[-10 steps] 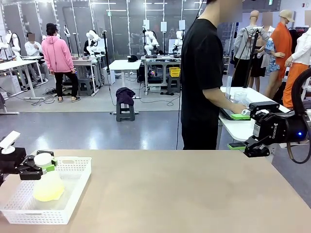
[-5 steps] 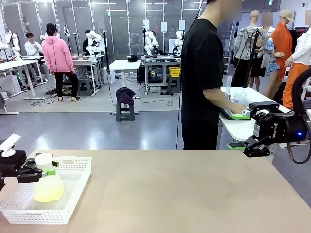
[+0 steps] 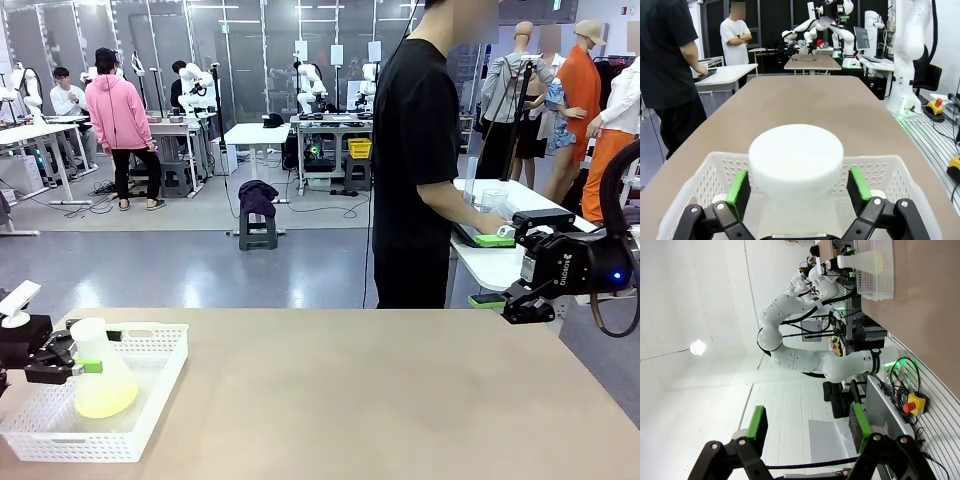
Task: Prepare the solutions needed for the experiment.
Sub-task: When the human places the Big flask in the center of the table, pick up the Big flask and place it in the left Organizing basket.
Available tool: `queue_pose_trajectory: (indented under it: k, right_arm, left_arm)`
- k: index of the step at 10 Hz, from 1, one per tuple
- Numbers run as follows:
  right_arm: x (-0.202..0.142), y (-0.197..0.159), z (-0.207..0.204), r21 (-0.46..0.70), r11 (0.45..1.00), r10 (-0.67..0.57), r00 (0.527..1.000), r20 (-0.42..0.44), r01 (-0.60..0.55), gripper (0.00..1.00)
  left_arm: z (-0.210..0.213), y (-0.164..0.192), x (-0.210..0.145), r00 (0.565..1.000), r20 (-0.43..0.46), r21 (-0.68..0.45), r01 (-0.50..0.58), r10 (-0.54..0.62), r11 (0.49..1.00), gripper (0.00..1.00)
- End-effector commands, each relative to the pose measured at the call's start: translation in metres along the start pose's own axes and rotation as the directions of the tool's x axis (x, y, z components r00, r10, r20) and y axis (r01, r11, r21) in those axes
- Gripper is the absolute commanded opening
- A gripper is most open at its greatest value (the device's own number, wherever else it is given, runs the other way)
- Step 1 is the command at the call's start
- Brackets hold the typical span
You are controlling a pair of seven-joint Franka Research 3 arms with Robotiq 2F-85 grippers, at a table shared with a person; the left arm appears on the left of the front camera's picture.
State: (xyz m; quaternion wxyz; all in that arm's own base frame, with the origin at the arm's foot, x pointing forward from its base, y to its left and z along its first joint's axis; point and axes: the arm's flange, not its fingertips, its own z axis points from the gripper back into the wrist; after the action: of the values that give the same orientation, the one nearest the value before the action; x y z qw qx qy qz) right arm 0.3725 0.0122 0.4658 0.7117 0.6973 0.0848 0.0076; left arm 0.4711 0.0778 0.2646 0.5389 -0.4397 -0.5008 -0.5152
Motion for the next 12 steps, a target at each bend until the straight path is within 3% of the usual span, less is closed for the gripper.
queue_pose_trajectory:
  k: [1,2,10,11,12]
  right_arm:
    - [-0.001,0.000,0.000,0.007,1.000,0.015,1.000,-0.004,-0.015,0.83]
    - [-0.001,0.000,0.000,0.007,1.000,0.015,1.000,-0.004,-0.015,0.83]
    - [-0.001,0.000,0.000,0.007,1.000,0.015,1.000,-0.004,-0.015,0.83]
    - [-0.001,0.000,0.000,0.007,1.000,0.015,1.000,-0.004,-0.015,0.83]
    - [-0.001,0.000,0.000,0.007,1.000,0.015,1.000,-0.004,-0.015,0.83]
  left_arm:
    - [0.008,-0.022,-0.023,0.998,-0.014,0.076,0.057,-0.056,0.996,1.00]
    - [0.000,0.000,0.000,1.000,0.000,0.000,0.000,0.000,1.000,1.00]
    - [0.000,0.000,0.000,1.000,0.000,0.006,-0.005,0.005,1.000,1.00]
    - [0.006,0.003,0.003,0.998,-0.055,0.008,-0.004,0.004,1.000,1.00]
    - [0.016,0.000,0.006,0.998,-0.057,0.006,-0.006,0.006,1.000,1.00]
